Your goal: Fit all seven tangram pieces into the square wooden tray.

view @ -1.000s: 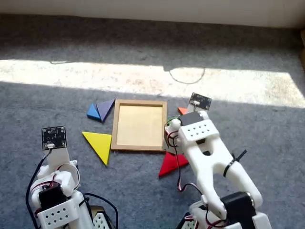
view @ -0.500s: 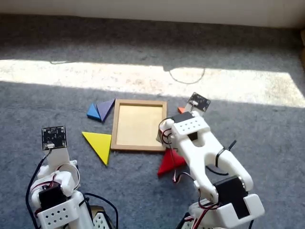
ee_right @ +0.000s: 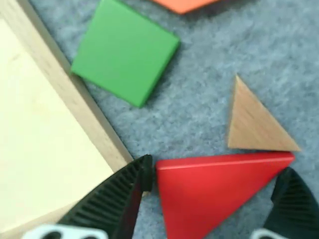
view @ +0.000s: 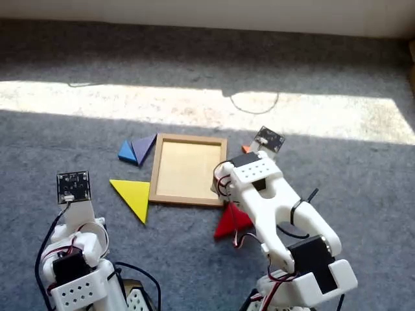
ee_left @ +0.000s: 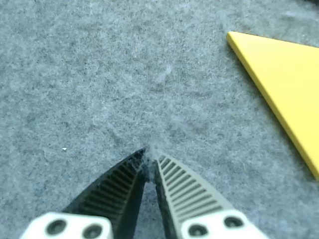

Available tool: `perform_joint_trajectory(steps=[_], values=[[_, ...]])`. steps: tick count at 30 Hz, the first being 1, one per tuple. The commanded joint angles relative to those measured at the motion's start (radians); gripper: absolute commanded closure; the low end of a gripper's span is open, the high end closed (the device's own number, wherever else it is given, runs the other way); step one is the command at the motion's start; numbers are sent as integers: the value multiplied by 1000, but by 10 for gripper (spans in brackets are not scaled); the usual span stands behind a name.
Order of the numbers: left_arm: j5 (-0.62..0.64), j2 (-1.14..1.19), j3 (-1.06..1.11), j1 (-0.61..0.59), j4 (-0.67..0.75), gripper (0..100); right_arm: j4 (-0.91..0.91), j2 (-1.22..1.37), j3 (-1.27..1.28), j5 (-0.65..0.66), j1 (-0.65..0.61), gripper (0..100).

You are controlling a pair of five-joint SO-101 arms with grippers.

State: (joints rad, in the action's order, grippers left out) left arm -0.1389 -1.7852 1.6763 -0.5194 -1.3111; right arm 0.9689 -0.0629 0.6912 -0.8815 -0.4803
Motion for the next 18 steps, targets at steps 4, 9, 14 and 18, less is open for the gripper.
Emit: perform_joint_trajectory(steps=[4,9,14,18], values=[[-2,-31,21,-15,-8,993,21,-5,-2,-3,-16,631],[-2,-31,21,-15,-8,993,21,-5,21,-2,-13,631],[-2,-31,21,-15,-8,993,19,-5,38,43,-2,729],[-2,-31,21,-15,-8,993,19,-5,31,92,36,777]])
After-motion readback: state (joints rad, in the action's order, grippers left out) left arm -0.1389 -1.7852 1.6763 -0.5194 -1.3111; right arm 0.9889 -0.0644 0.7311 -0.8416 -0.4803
